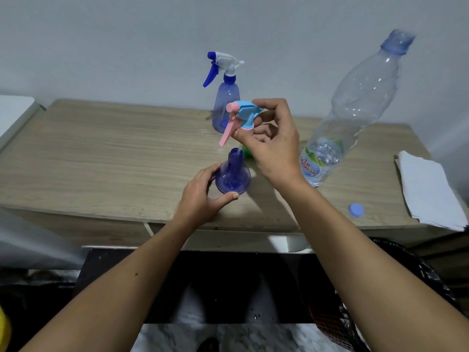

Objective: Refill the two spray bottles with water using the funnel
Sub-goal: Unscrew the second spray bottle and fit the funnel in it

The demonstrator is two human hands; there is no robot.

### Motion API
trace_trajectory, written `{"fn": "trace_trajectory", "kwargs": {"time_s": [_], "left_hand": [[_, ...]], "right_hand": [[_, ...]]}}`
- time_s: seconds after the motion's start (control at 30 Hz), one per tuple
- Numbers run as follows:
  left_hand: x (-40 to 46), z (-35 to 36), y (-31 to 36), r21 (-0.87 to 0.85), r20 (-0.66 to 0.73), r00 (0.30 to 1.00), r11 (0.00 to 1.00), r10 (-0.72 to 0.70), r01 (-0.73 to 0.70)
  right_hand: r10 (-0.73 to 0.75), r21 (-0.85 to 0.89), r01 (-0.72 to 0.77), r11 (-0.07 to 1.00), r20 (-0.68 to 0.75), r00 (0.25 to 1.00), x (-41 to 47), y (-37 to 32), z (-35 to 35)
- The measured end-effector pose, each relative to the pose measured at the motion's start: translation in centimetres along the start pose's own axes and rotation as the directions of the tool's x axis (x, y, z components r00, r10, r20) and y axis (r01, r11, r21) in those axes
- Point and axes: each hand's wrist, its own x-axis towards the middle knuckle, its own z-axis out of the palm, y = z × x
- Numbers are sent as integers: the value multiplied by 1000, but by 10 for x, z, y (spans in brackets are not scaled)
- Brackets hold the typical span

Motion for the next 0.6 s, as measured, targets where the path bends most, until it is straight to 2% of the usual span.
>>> {"fn": "trace_trajectory", "kwargs": {"time_s": [0.4, 0.6], "left_hand": [[-5, -1, 7, 33, -8, 1000, 999, -7, 7], [-6, -1, 5, 26, -8, 1000, 999, -23, 23]], "right_hand": [[-69, -37, 64, 997, -167, 984, 15, -36, -53], [-3, -155, -34, 987, -229, 974, -1, -8, -68]]}}
